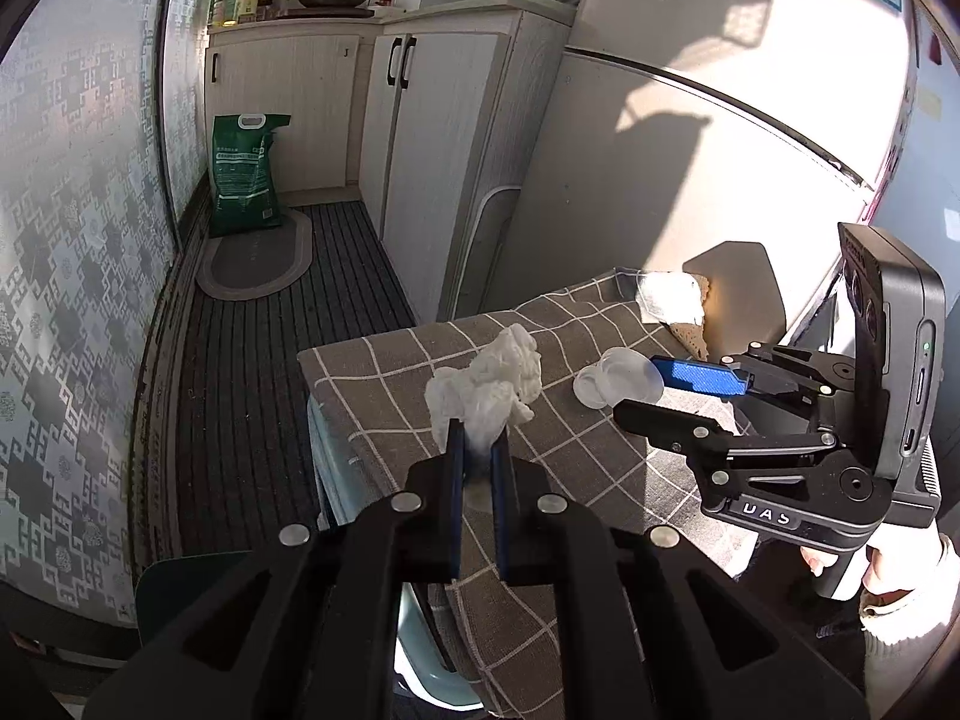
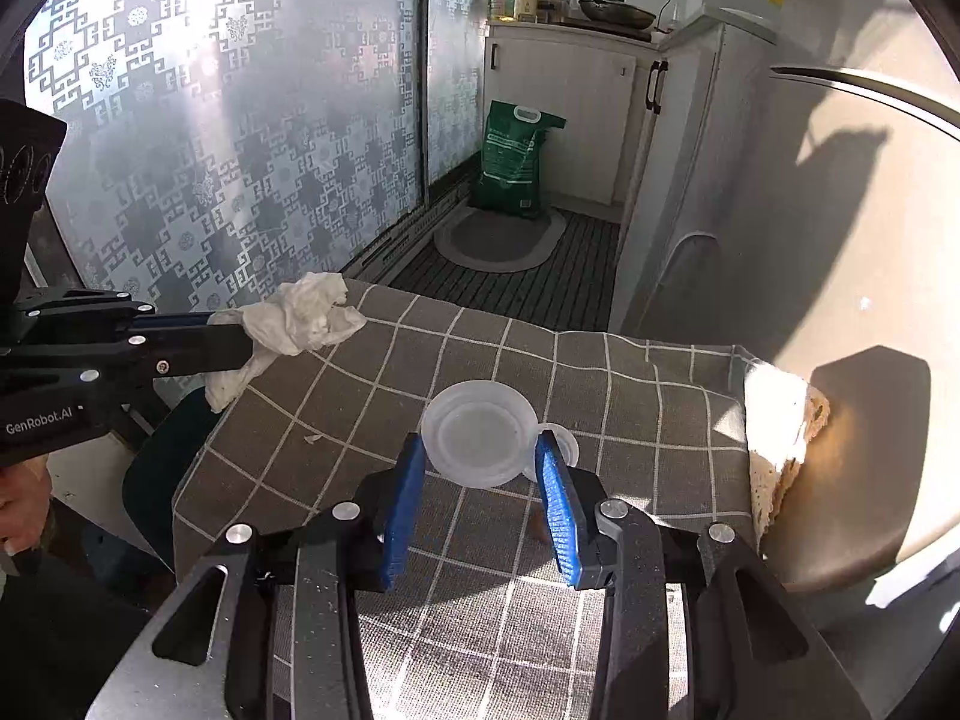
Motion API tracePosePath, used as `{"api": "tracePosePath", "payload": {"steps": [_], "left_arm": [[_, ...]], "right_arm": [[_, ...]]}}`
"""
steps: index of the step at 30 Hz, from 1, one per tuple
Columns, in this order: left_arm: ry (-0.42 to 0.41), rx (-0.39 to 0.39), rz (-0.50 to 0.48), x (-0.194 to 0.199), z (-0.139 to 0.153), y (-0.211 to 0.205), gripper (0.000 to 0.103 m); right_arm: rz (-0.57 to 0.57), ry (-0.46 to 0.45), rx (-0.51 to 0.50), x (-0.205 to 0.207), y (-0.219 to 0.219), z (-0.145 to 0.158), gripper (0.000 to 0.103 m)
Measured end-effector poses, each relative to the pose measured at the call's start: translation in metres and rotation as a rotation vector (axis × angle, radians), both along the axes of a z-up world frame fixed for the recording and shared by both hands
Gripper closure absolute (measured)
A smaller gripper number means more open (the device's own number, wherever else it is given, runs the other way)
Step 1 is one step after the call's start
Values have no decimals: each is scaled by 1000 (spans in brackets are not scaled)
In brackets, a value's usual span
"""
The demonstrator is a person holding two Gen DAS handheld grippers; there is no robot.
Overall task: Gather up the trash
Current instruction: 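Carry the tissue and the clear lid over the teal bin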
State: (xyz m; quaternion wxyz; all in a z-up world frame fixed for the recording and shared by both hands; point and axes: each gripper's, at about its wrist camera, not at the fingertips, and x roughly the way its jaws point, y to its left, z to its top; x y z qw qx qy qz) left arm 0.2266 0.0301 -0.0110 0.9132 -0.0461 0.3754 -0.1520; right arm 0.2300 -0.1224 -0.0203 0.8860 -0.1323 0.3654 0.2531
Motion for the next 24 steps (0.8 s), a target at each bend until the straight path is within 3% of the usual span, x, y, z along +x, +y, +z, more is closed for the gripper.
{"api": "tracePosePath", "payload": {"steps": [12,24], "left_arm": [[35,53,79,-28,-13,53,94],[134,104,133,-50,-53,100,93]], "right_arm": [[135,-9,39,-26,64,19,65],[233,8,24,-43,124,17,65]]}}
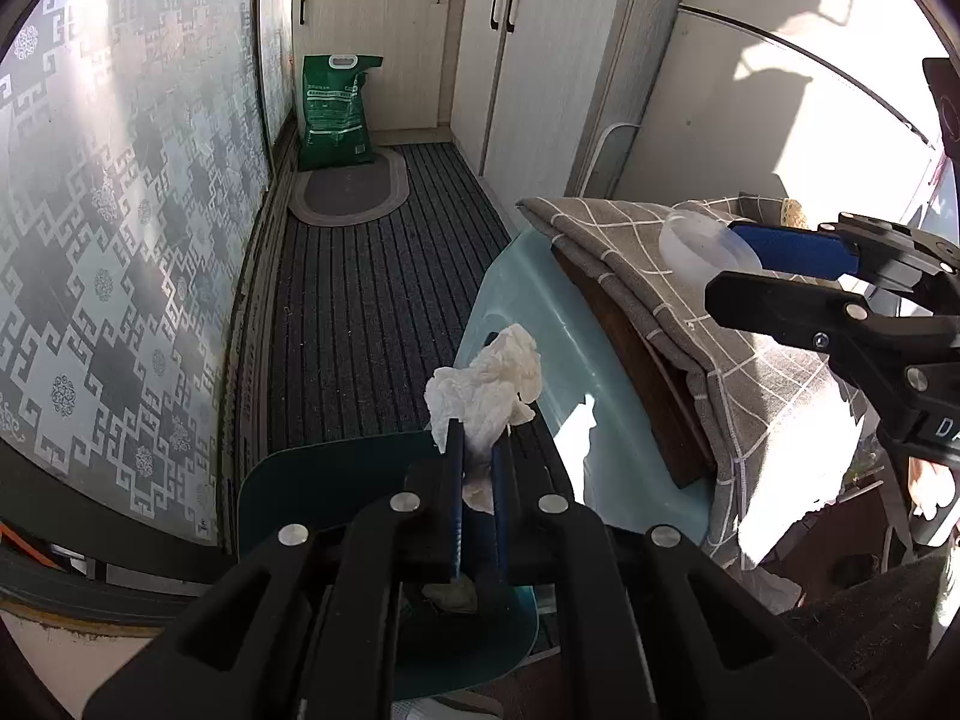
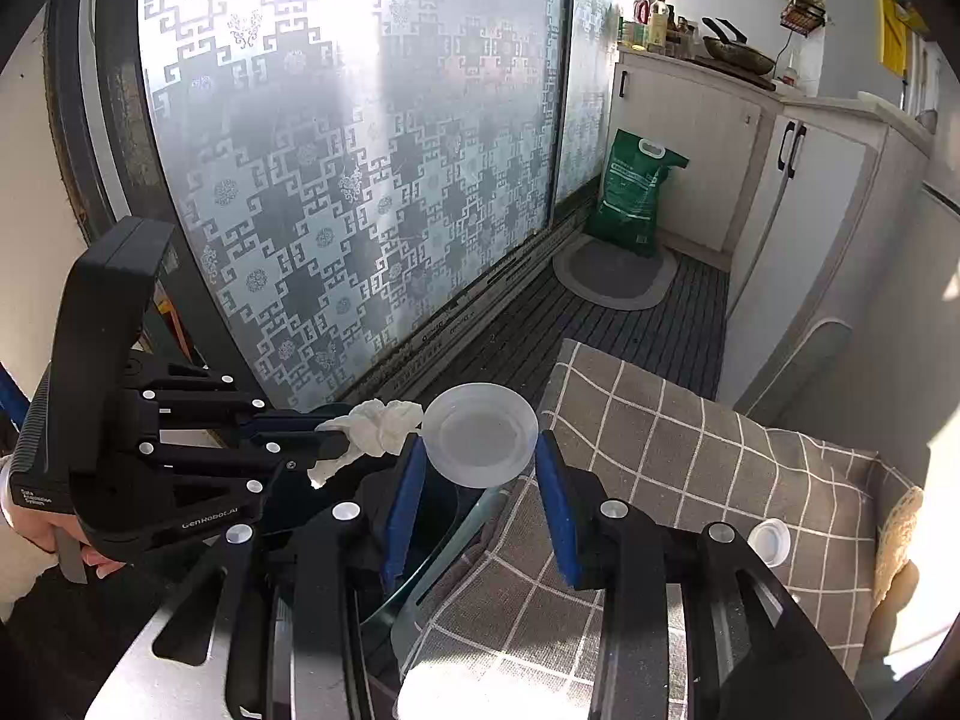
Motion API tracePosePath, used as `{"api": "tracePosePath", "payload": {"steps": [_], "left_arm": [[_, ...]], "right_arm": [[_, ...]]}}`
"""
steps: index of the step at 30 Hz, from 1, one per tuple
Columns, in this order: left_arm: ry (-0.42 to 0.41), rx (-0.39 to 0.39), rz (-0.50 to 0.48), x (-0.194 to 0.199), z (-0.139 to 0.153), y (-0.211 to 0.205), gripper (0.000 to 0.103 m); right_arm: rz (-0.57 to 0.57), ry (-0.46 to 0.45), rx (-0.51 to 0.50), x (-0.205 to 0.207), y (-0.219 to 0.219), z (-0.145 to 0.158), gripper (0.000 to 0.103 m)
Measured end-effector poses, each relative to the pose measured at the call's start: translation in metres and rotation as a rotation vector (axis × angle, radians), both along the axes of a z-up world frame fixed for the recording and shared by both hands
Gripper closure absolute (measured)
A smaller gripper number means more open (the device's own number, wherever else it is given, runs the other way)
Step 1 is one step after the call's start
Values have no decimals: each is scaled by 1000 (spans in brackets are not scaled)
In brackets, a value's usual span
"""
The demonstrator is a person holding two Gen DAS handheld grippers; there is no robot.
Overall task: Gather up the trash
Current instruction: 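Carry the tissue and the clear lid over the teal bin, then open both tools to drop the tissue and lid into the bin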
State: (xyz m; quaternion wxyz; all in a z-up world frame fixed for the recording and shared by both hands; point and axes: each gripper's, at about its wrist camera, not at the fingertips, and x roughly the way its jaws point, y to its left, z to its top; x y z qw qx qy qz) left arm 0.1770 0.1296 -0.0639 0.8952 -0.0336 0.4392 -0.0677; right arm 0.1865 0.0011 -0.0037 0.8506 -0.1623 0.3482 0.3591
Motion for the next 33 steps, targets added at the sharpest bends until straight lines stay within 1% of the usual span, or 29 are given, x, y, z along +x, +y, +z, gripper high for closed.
{"api": "tracePosePath", "payload": {"steps": [4,13,16,20,22,26,31,33], "left_arm": [[48,10,21,-7,-20,15,93],[152,25,44,-22,-66,48,93],[186,35,31,-26,-78,51,91],[212,46,18,-31,-89,53,86],[218,49,11,-33,-92,54,82],[206,47,12,-36,-89,59,82],[147,48,38,-42,-73,66,81],[116,37,53,-43,-63,71,81]], "right_arm": [[21,26,8,-2,17,-3,65],[69,75,-31,-10,56,-21,65],[84,90,-47,-12,69,-27,65],[103,103,-68,-15,84,-34,65],[110,114,-74,-16,91,-38,65],[121,131,-96,-17,102,-48,65],[134,146,-137,-19,113,-64,65],[139,152,-152,-20,115,-70,65]]}}
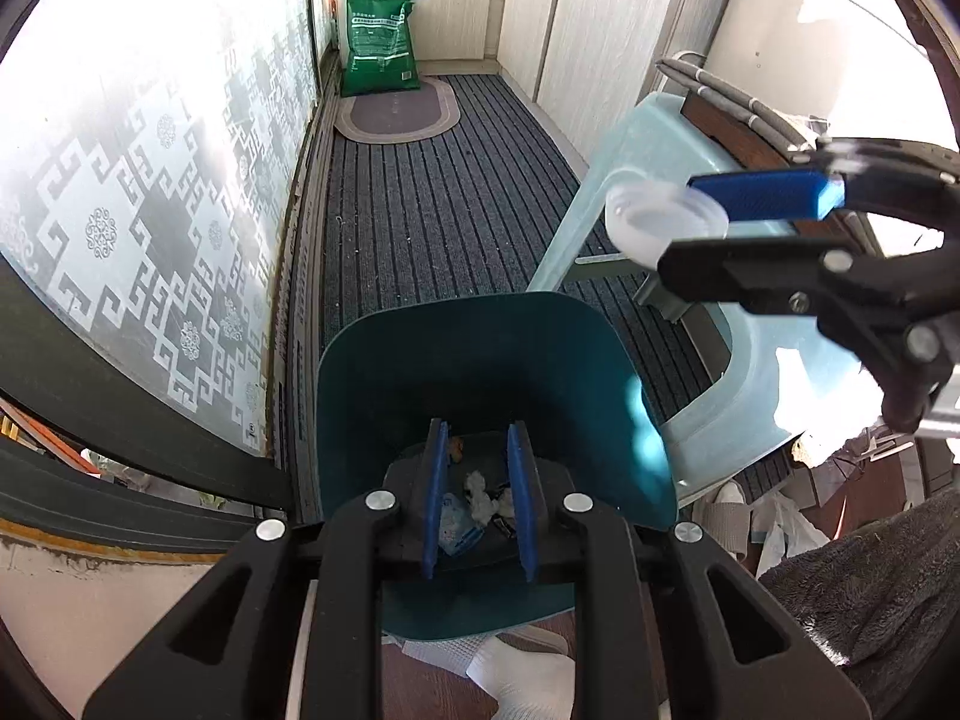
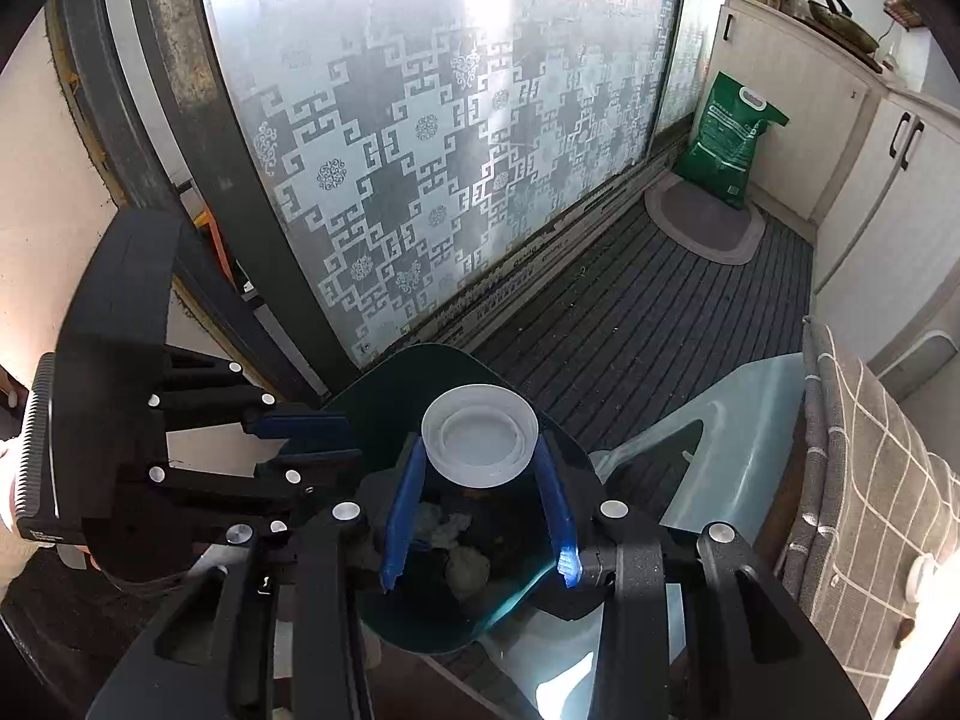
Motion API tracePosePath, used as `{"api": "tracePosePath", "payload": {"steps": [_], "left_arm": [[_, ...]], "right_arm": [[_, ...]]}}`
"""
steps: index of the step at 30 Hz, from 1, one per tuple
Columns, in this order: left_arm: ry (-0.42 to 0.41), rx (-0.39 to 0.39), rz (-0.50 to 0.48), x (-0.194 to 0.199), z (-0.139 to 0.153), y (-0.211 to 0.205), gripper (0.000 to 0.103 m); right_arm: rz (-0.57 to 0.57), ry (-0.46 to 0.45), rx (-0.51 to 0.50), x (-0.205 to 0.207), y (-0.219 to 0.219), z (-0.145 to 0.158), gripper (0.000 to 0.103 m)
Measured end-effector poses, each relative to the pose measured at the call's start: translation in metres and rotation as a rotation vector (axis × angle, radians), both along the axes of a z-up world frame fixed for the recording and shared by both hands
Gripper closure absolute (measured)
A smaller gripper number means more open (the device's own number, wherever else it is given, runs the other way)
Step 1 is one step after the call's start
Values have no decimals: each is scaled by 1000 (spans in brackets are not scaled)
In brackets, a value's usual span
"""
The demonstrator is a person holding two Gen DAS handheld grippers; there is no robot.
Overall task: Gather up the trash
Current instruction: 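Open both tools to drop the tissue and lid into the bin, then move both tools back over the stool toward the small cup and nut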
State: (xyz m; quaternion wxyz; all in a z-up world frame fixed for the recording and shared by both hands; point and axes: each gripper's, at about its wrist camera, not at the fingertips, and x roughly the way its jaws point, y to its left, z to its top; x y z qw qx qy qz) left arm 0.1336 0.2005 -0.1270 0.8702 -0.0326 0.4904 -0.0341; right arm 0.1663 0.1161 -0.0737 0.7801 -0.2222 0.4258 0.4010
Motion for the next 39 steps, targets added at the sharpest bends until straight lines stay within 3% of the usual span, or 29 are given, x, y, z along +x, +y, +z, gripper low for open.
{"api": "tracePosePath", "payload": {"steps": [10,26,29,31,39], "left_arm": [[-165,-82,93,-11,62,23,81],[-297,-126,124,-27,120,23,81],[-314,-110,120,-29,129,19,81],[-325,-115,116,-31,133,18,81],[-369,-138,124,-33,149,17,75]], "right_arm": [[11,61,-76,-3,10,-40,65],[49,127,-186,-15,21,-92,65],[54,136,-195,-16,20,-97,64],[56,151,-192,-17,19,-99,57],[69,115,-144,-21,16,-80,58]]}}
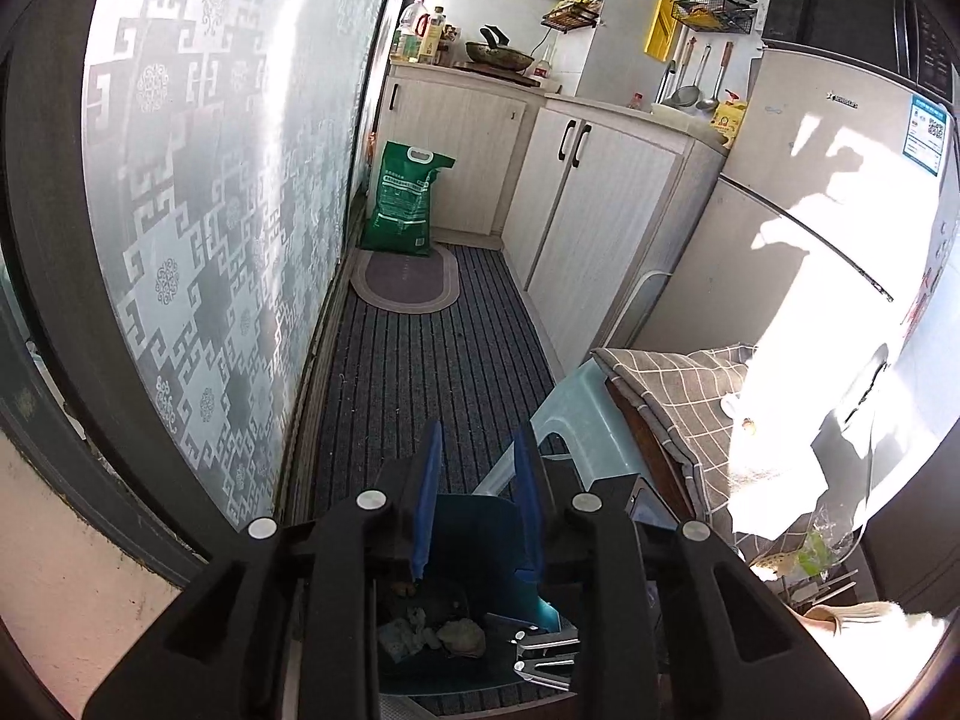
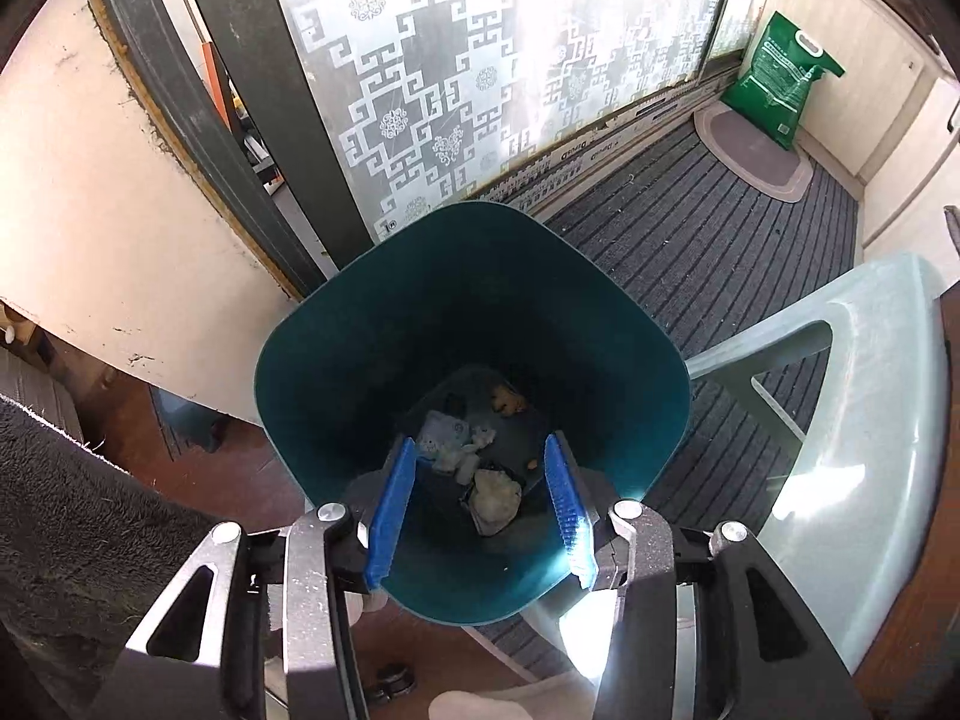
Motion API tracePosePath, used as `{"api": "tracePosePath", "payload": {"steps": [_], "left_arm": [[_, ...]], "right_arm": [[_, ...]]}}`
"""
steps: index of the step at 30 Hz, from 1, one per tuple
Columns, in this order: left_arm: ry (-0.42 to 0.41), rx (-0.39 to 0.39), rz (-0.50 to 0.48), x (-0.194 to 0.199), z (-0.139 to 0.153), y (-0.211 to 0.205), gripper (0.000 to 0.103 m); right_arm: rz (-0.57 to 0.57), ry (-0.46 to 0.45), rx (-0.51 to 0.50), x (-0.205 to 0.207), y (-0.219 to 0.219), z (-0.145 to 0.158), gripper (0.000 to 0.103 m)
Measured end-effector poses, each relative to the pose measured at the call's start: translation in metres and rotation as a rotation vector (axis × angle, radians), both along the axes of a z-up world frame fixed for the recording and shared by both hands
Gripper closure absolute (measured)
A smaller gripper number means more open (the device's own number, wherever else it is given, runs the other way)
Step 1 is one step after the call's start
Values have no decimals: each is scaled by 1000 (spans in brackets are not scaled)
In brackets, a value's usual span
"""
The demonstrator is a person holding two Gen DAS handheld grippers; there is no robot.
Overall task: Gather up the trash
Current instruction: 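Move both tools back over the stool toward the small cup and nut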
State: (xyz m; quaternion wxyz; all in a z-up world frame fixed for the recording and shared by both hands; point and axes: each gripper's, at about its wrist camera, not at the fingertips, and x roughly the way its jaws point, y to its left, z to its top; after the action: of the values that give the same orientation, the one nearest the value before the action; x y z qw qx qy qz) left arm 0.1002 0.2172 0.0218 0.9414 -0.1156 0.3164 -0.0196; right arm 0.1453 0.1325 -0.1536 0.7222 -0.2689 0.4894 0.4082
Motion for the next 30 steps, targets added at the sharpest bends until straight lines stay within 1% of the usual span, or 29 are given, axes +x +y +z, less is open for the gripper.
{"api": "tracePosePath", "payload": {"steps": [6,7,9,11,14,21,23,27,30], "left_arm": [[-9,-7,0,4,9,-7,74],[-14,-5,-1,4,10,-9,73],[-29,10,3,5,15,-14,72],[-40,20,5,6,18,-19,71],[-44,30,5,10,20,-26,68],[-46,32,-12,24,23,-47,63],[-45,28,-25,29,23,-56,61],[-36,30,-49,43,20,-76,61],[-28,42,-64,55,16,-93,60]], "right_arm": [[4,-47,71,-3,-8,32,58],[2,-58,84,-3,-10,38,59],[-7,-75,116,-2,-16,52,61],[-23,-85,154,0,-24,66,62],[-47,-118,203,3,-38,86,62],[-132,-196,285,18,-90,126,62],[-161,-214,297,24,-107,133,62],[-225,-245,312,38,-143,145,62],[-276,-264,314,48,-171,147,62]]}}
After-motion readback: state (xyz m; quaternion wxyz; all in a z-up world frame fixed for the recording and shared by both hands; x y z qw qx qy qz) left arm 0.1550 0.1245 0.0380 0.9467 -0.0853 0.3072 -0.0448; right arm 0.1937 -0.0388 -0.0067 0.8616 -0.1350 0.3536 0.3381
